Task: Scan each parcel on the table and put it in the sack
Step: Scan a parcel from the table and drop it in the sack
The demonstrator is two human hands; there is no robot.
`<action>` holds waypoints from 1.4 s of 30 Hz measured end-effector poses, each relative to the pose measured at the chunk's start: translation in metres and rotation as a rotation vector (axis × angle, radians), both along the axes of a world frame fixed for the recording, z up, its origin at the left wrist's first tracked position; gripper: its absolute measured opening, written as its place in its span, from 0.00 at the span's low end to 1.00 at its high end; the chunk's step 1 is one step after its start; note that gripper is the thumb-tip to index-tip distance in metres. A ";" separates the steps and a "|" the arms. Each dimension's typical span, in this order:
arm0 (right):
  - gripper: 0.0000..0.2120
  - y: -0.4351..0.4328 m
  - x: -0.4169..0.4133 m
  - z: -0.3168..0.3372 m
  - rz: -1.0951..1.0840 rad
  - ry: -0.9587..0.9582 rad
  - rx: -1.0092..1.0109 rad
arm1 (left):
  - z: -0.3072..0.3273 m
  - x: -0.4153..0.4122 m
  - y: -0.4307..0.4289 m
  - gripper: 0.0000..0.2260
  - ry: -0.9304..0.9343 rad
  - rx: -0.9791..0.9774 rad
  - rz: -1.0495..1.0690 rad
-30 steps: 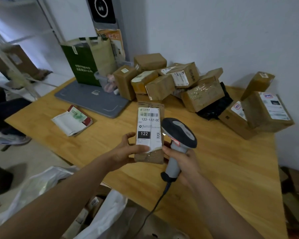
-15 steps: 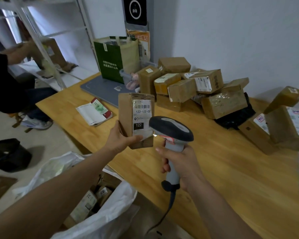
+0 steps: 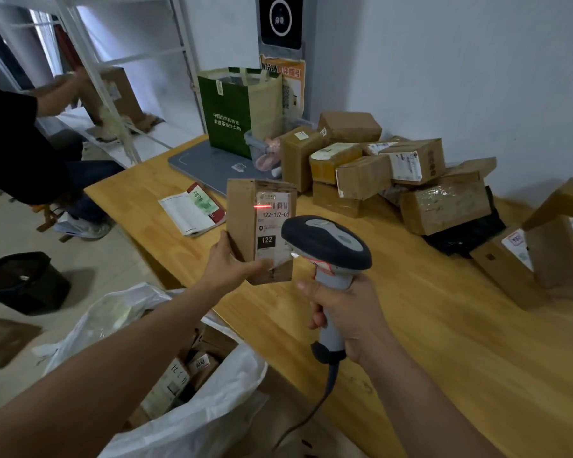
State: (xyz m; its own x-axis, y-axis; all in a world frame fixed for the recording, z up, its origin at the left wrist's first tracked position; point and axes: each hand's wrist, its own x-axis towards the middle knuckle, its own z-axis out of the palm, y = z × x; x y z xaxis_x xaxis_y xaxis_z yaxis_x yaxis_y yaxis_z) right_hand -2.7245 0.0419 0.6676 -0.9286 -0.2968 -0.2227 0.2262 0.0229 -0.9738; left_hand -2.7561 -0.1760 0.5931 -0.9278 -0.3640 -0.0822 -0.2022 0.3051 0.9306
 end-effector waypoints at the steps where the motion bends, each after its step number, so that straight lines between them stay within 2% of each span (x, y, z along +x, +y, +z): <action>1: 0.12 0.000 0.000 0.000 0.005 0.004 -0.001 | -0.001 0.000 -0.001 0.47 0.001 0.002 0.001; 6: 0.12 -0.003 -0.003 0.000 0.017 0.002 -0.006 | -0.006 -0.004 -0.003 0.38 0.007 0.004 0.025; 14: 0.12 -0.007 -0.006 -0.003 0.024 0.002 -0.013 | -0.010 -0.005 -0.007 0.39 -0.027 -0.002 0.054; 19: 0.07 -0.015 -0.008 -0.005 0.028 -0.038 -0.050 | -0.015 0.007 -0.017 0.35 -0.080 0.063 0.126; 24: 0.08 -0.036 -0.006 -0.017 0.087 -0.123 -0.056 | -0.023 0.048 -0.063 0.35 -0.144 0.388 0.480; 27: 0.09 -0.055 0.000 -0.028 0.152 -0.144 -0.029 | -0.035 0.086 -0.092 0.21 -0.205 0.571 0.638; 32: 0.11 -0.090 0.009 -0.041 0.250 -0.189 0.025 | -0.075 0.149 -0.127 0.29 -0.420 0.921 0.794; 36: 0.08 -0.111 0.012 -0.048 0.275 -0.234 0.052 | -0.094 0.170 -0.139 0.24 -0.560 0.976 0.840; 39: 0.06 -0.121 0.012 -0.053 0.268 -0.246 0.060 | -0.101 0.172 -0.151 0.18 -0.630 0.916 0.848; 42: 0.07 -0.123 0.009 -0.057 0.237 -0.253 0.073 | -0.097 0.162 -0.165 0.24 -0.579 0.751 0.874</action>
State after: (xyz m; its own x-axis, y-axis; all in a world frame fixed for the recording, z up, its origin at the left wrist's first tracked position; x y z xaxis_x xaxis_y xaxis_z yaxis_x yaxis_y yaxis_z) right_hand -2.7152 -0.0808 0.6103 -0.7485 -0.4718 -0.4660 0.4406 0.1714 -0.8812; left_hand -2.5946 -0.3414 0.4958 -0.1668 -0.5190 -0.8384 -0.4975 -0.6898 0.5260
